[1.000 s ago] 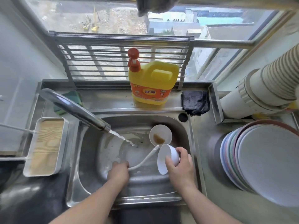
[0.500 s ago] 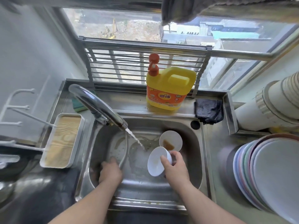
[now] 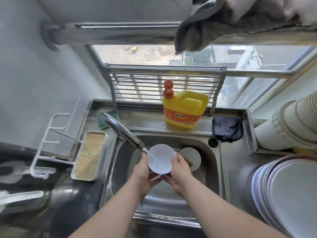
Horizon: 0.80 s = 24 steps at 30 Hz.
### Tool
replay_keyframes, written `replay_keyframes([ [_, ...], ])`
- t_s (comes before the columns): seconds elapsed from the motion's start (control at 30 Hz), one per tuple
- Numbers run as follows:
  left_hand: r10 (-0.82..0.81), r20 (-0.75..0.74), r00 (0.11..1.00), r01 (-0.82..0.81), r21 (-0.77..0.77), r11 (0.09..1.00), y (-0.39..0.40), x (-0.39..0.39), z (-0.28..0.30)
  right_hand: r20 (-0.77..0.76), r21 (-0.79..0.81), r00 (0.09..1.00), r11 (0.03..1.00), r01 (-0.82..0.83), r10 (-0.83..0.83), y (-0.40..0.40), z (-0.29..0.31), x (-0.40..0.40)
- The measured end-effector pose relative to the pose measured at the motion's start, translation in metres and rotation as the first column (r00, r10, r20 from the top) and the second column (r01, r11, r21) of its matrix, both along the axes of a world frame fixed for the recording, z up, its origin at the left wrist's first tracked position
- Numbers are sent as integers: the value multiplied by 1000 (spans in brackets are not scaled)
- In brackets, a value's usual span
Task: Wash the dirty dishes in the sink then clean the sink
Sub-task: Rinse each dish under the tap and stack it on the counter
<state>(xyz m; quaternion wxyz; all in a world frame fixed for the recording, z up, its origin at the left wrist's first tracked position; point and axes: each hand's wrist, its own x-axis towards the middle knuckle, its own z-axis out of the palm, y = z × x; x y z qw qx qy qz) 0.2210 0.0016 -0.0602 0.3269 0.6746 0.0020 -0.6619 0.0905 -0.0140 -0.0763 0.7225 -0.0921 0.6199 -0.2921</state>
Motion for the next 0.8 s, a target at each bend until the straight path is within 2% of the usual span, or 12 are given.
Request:
replay_keyframes([
  [0.13, 20, 94, 995, -10, -111, 994, 8, -2, 18, 64, 36, 998, 999, 3, -5, 1, 11, 1],
  [0.2, 20, 99, 995, -3, -173, 985, 13, -1, 26, 127, 18, 992, 1000, 0, -3, -1, 18, -1],
  [0.3, 28, 66, 997, -16, -175, 984, 18, 2, 36, 179, -36, 984, 999, -19, 25, -2, 26, -5],
  [0.47, 127, -48, 991, -130, -80, 988, 16, -6, 34, 72, -175, 989, 978, -115, 129, -10, 36, -11],
  [0.63, 304, -220, 927, -310, 7, 951, 14, -22, 30, -15, -274, 986, 948, -164, 166, -11, 47, -20],
  [0.7, 321, -231, 918, -323, 31, 946, 16, -25, 32, -34, -238, 990, 961, -143, 139, -14, 48, -23],
  [0.8, 234, -151, 960, -239, -19, 971, 22, -24, 36, 0, -7, 998, 998, -60, 60, -15, 47, -22],
])
